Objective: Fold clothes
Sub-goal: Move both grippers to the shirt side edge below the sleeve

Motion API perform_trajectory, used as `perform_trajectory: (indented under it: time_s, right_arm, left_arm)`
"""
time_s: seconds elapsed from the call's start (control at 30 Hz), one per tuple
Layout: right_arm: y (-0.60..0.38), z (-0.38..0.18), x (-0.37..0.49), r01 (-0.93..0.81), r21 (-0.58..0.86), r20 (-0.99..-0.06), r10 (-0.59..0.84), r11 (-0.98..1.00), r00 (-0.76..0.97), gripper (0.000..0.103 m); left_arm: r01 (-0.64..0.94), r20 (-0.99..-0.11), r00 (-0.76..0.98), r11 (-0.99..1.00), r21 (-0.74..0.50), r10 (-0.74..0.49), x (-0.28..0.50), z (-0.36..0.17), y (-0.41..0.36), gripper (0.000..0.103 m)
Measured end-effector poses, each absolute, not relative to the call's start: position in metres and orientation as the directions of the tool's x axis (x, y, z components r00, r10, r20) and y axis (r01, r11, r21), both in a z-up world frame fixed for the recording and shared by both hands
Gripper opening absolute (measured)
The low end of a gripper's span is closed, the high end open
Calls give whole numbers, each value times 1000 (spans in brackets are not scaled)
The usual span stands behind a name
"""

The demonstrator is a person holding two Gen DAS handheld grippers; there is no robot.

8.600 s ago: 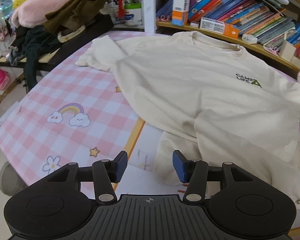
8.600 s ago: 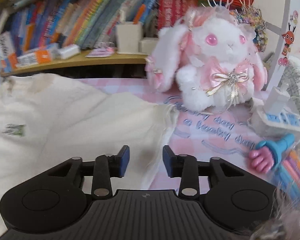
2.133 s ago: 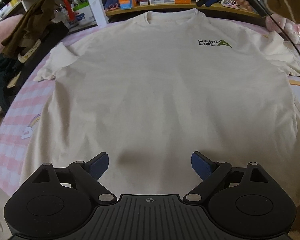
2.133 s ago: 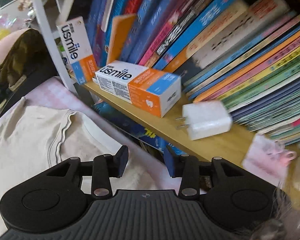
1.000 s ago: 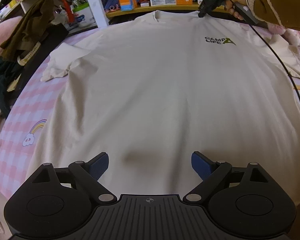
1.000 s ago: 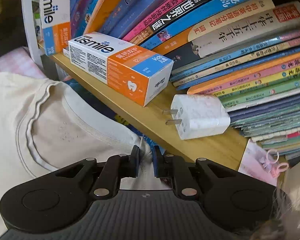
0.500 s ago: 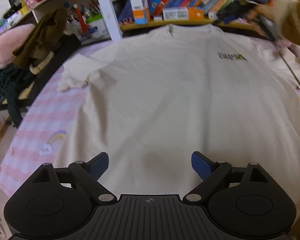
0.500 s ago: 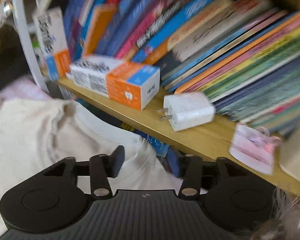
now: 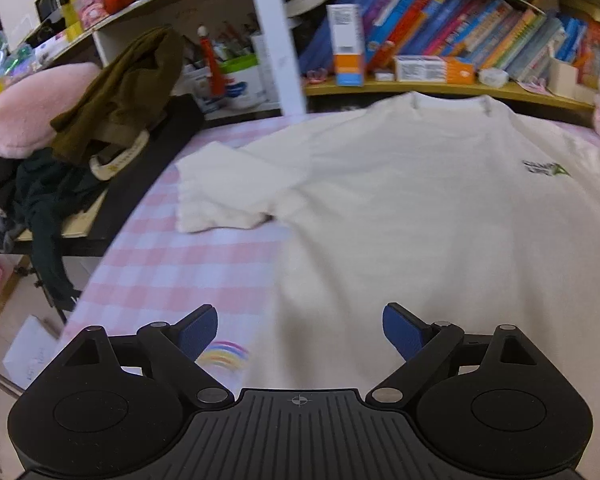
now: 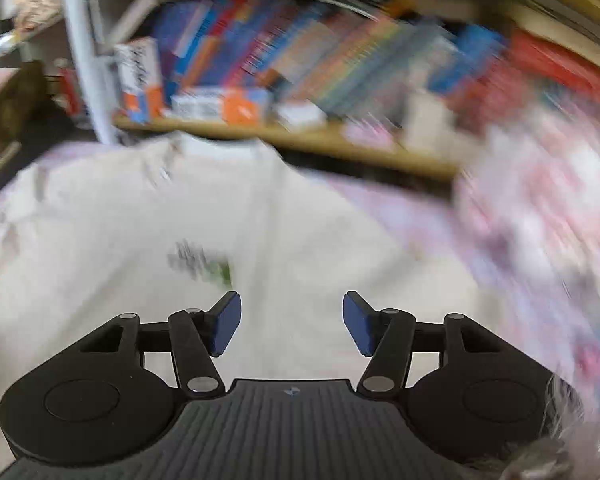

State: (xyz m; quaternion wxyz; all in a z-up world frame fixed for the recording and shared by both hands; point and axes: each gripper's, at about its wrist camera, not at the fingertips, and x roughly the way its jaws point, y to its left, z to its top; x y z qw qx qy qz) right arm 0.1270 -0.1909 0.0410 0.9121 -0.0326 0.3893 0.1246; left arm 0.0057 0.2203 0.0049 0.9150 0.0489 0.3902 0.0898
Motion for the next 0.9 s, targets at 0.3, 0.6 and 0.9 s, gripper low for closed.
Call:
perform_trajectory:
  time_s: [0.3, 0.6, 0.9]
  right_arm:
    - [-197, 4, -2, 69, 45, -771, -10, 997, 636, 54]
    - [-183, -6, -47, 216, 75, -778, -78, 974, 623, 48]
    - [-169, -10, -39, 136, 65, -794, -31, 989, 608, 20]
  left_arm:
    - [-87, -706, 697, 992, 94, 128, 10, -12, 268, 90]
    - [-53, -738, 666, 994, 93, 105, 12, -26, 276, 76]
    - [-71, -753, 657, 997, -4, 44, -2, -30, 284, 46]
